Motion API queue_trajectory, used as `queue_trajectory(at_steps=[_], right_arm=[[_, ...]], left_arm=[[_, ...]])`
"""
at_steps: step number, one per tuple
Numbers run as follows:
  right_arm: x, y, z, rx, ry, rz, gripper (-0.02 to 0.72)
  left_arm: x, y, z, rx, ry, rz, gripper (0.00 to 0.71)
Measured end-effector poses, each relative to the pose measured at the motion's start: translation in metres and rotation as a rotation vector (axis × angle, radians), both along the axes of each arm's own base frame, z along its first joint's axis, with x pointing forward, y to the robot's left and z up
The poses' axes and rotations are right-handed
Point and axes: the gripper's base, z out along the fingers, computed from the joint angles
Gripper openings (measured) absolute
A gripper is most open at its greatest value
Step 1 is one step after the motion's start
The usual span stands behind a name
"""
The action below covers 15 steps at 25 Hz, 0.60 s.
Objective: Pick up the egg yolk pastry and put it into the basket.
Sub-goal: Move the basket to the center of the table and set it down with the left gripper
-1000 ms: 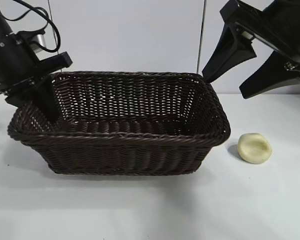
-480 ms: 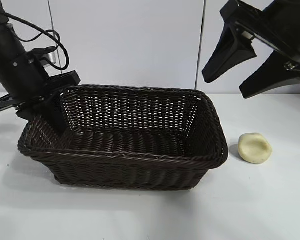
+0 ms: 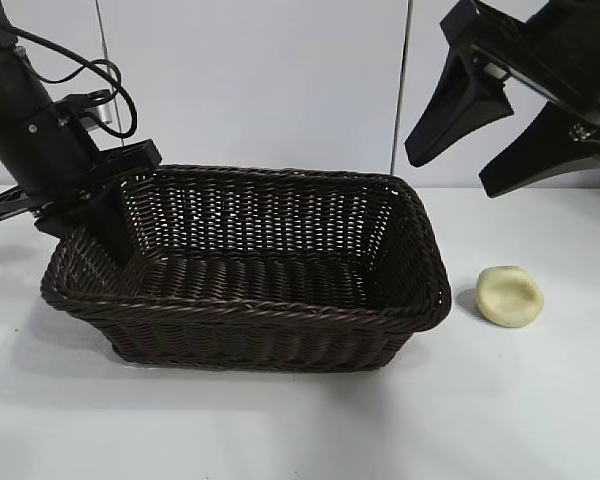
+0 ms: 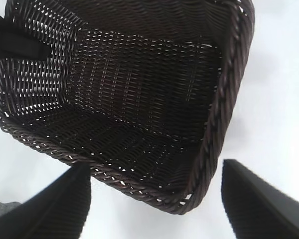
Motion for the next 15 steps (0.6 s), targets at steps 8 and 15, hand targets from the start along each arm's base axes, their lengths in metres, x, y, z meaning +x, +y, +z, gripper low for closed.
queue_trajectory(at_steps=[8,15], right_arm=[[0.0,0.0,0.0,0.0,0.0,0.0,0.529],[0.0,0.0,0.0,0.0,0.0,0.0,0.529]], left_arm=[[0.001,0.0,-0.013,0.005,0.038,0.015,0.1],[0.002,0.0,-0.014,0.005,0.036,0.016,0.123]])
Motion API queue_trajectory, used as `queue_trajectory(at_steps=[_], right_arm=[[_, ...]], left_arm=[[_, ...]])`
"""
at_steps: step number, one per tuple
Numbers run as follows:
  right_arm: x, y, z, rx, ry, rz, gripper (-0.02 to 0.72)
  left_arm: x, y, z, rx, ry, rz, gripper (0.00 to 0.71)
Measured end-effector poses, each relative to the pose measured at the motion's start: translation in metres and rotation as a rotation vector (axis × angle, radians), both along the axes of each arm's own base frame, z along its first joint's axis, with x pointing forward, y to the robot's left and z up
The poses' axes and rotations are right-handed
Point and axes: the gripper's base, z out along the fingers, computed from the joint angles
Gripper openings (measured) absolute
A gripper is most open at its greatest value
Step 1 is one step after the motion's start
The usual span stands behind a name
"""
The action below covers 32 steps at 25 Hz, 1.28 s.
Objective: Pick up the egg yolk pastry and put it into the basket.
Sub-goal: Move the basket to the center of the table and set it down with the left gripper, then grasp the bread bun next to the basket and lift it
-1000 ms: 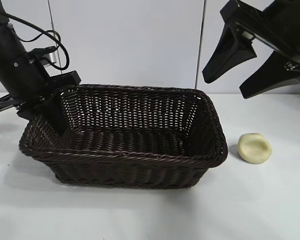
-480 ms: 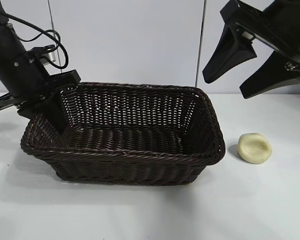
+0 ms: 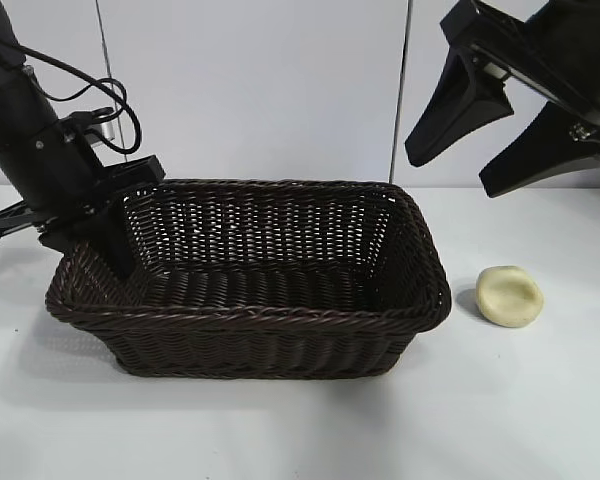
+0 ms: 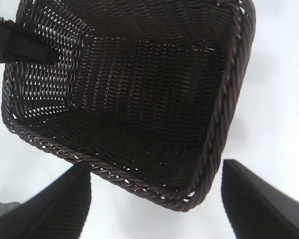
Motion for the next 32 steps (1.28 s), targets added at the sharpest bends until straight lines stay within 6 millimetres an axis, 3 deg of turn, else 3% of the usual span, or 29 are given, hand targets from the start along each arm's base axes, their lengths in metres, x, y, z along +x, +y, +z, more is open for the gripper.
queue_trajectory(at_steps=[5,8,21,32], right_arm=[[0.0,0.0,0.0,0.0,0.0,0.0,0.529],[0.0,0.0,0.0,0.0,0.0,0.0,0.529],[0.0,0.0,0.0,0.0,0.0,0.0,0.529],[0.0,0.0,0.0,0.0,0.0,0.0,0.529]], left_arm=[[0.0,-0.001,0.002,-0.01,0.007,-0.001,0.399],[0.002,-0.001,0.01,-0.004,0.017,-0.031,0.464],[0.023,0.003,0.083,0.089,-0.063,-0.119,0.487],[0.029,0.035,0.084,0.273,-0.071,-0.057,0.487]])
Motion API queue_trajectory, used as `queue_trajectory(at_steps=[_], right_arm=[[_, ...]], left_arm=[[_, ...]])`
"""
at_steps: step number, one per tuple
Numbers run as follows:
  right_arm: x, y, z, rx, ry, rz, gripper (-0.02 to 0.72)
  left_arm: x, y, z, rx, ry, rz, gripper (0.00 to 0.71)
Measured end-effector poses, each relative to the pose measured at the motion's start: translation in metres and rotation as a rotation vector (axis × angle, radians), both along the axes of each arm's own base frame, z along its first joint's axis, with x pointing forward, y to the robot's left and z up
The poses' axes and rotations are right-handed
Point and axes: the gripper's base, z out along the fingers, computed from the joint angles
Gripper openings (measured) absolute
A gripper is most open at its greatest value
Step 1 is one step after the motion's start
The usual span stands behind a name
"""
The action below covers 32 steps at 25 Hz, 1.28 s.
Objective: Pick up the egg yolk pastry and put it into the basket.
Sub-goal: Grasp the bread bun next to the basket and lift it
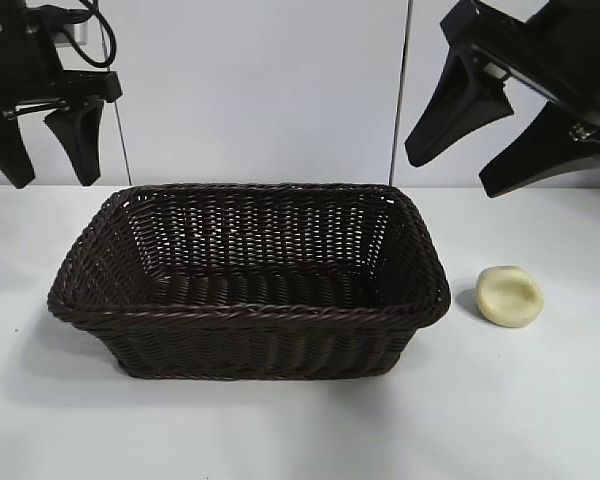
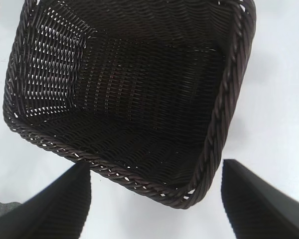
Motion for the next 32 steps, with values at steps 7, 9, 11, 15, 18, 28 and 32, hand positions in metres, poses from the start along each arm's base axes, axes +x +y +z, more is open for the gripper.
queue_trajectory(at_steps=[7,9,11,15,18,28,32], right_arm=[[0.0,0.0,0.0,0.0,0.0,0.0,0.529],[0.0,0.0,0.0,0.0,0.0,0.0,0.529],[0.0,0.0,0.0,-0.001,0.0,0.0,0.529],[0.0,0.0,0.0,-0.001,0.0,0.0,0.529],[0.0,0.0,0.0,-0.001,0.001,0.001,0.529],[0.0,0.0,0.0,-0.002,0.001,0.002,0.529],[0.0,0.0,0.0,-0.002,0.001,0.002,0.529]], left_arm=[[0.006,0.049,0.0,0.007,0.0,0.118,0.487],[0.007,0.06,0.0,0.012,-0.001,0.143,0.487],[0.007,0.064,0.0,0.017,-0.001,0.151,0.487],[0.007,0.064,0.0,0.016,-0.001,0.15,0.487],[0.005,0.064,0.004,0.016,-0.011,0.15,0.487],[-0.054,0.068,0.045,0.052,-0.054,0.143,0.487],[-0.098,0.071,0.062,0.073,-0.076,0.138,0.487]])
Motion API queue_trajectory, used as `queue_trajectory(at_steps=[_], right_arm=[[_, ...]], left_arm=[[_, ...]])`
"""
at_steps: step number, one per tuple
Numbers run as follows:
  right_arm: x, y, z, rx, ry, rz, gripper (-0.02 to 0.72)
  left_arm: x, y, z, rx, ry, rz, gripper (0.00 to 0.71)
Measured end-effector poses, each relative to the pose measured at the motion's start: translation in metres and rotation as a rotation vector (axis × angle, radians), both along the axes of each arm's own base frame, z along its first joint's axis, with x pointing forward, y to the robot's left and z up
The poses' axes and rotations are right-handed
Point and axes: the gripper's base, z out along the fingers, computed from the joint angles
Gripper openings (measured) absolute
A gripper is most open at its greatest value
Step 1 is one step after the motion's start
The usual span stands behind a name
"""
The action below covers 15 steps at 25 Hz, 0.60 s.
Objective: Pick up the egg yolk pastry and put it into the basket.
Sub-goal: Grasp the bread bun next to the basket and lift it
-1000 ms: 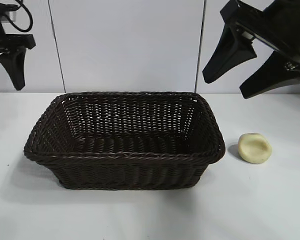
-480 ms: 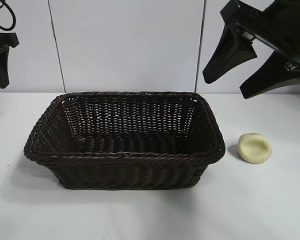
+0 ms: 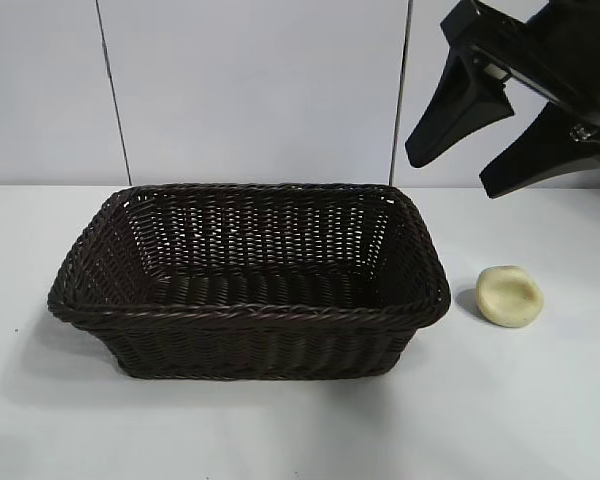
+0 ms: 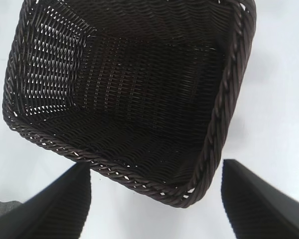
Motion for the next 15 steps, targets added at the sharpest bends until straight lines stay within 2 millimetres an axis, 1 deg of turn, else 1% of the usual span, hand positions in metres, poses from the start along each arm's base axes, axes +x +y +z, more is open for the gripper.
queue_trajectory(at_steps=[4,7,11,15], right_arm=[[0.0,0.0,0.0,0.0,0.0,0.0,0.529],[0.0,0.0,0.0,0.0,0.001,0.001,0.529],[0.0,0.0,0.0,0.001,0.001,0.0,0.529],[0.0,0.0,0.0,0.0,0.004,0.003,0.529]], left_arm=[[-0.051,0.003,0.017,0.021,-0.051,-0.003,0.487],[-0.093,0.004,0.025,0.024,-0.1,-0.003,0.487],[-0.149,0.004,0.025,0.023,-0.166,-0.002,0.487],[-0.198,0.005,0.015,0.022,-0.236,-0.001,0.487]])
